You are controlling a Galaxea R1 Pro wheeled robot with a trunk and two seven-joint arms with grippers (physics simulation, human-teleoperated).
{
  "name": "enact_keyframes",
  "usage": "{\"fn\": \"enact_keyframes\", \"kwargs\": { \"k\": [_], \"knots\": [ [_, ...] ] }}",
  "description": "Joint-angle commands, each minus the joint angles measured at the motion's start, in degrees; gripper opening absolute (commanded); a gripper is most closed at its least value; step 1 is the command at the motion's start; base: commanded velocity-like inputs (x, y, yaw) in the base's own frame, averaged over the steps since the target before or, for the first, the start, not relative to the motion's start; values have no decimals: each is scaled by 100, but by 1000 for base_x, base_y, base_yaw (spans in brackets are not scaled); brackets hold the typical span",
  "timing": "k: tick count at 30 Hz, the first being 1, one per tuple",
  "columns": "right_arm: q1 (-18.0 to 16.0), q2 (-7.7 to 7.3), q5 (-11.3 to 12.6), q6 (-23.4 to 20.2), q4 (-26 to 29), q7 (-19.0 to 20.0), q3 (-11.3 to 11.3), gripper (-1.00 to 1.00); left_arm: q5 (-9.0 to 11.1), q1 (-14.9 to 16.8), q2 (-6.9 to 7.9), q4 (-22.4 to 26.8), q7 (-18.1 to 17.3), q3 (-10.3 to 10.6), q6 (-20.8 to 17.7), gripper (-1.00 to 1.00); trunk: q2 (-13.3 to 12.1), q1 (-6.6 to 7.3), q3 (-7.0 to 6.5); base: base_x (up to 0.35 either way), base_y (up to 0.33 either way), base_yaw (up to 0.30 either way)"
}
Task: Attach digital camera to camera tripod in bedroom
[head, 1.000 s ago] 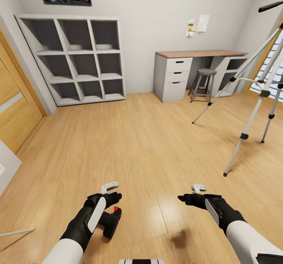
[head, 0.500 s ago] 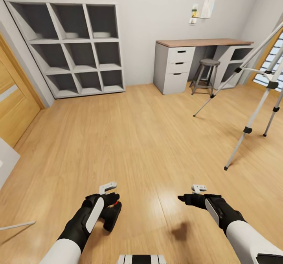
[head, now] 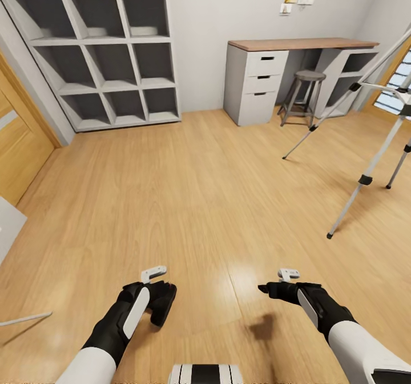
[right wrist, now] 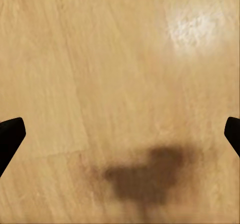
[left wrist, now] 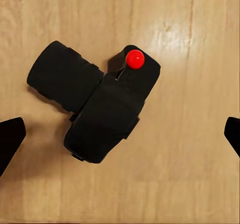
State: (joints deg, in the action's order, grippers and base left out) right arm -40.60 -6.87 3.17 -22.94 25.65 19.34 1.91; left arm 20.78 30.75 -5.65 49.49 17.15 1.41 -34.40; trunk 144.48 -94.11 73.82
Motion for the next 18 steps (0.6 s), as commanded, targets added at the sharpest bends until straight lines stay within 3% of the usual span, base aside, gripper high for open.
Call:
{"fn": "enact_keyframes", "kwargs": {
  "k": [1,18],
  "knots": [
    [-1,1,34,-44,7,12,20,100,62,2,2,8,73,14,-14,100,3,-1,27,0,0,0],
    [-1,1,34,-15,9,17,20,100,42,2,36,-74,139,27,-16,100,26,-45,404,0,0,0]
  ]
}}
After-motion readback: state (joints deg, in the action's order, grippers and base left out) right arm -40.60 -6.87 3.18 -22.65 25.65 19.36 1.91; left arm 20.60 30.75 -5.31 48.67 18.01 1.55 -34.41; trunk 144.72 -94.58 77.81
